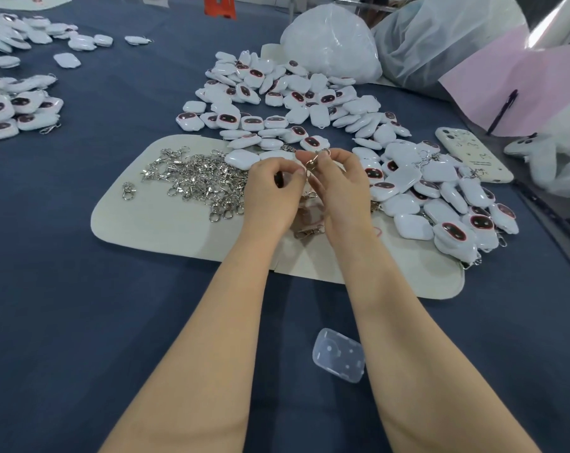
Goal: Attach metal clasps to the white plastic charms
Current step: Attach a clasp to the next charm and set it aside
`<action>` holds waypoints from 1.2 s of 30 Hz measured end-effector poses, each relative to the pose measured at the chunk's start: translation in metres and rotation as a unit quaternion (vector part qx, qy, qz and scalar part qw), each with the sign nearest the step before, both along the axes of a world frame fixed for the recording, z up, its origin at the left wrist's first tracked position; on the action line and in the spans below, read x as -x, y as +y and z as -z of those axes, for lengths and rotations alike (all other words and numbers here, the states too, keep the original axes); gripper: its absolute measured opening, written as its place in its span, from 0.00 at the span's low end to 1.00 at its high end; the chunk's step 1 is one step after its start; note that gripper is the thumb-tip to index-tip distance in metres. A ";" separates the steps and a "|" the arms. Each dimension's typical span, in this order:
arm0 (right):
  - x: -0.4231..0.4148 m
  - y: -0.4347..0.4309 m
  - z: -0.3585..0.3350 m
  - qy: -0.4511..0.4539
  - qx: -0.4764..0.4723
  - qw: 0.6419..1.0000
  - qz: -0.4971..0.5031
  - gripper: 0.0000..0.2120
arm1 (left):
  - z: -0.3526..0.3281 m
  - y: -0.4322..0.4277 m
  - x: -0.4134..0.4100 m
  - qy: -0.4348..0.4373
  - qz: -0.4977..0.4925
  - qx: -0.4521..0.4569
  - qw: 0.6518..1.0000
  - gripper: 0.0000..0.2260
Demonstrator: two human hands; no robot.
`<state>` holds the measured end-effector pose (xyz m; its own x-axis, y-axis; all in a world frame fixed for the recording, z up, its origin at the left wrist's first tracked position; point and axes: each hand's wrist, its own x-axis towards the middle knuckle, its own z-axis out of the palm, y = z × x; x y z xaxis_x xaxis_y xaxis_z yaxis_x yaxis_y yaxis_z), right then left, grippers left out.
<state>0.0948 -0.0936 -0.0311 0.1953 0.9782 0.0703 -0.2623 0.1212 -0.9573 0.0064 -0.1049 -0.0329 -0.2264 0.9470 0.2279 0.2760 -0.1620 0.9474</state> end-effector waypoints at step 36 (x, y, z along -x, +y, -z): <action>0.011 -0.005 0.001 -0.244 -0.049 0.968 -0.019 0.08 | -0.001 0.001 0.004 0.048 -0.107 -0.025 0.993 0.04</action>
<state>0.0834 -0.0985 -0.0325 0.0800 0.9678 0.2389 0.2127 0.2175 -0.9526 0.0029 -0.1039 -0.0317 -0.3963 0.8661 0.3046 0.3980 -0.1369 0.9071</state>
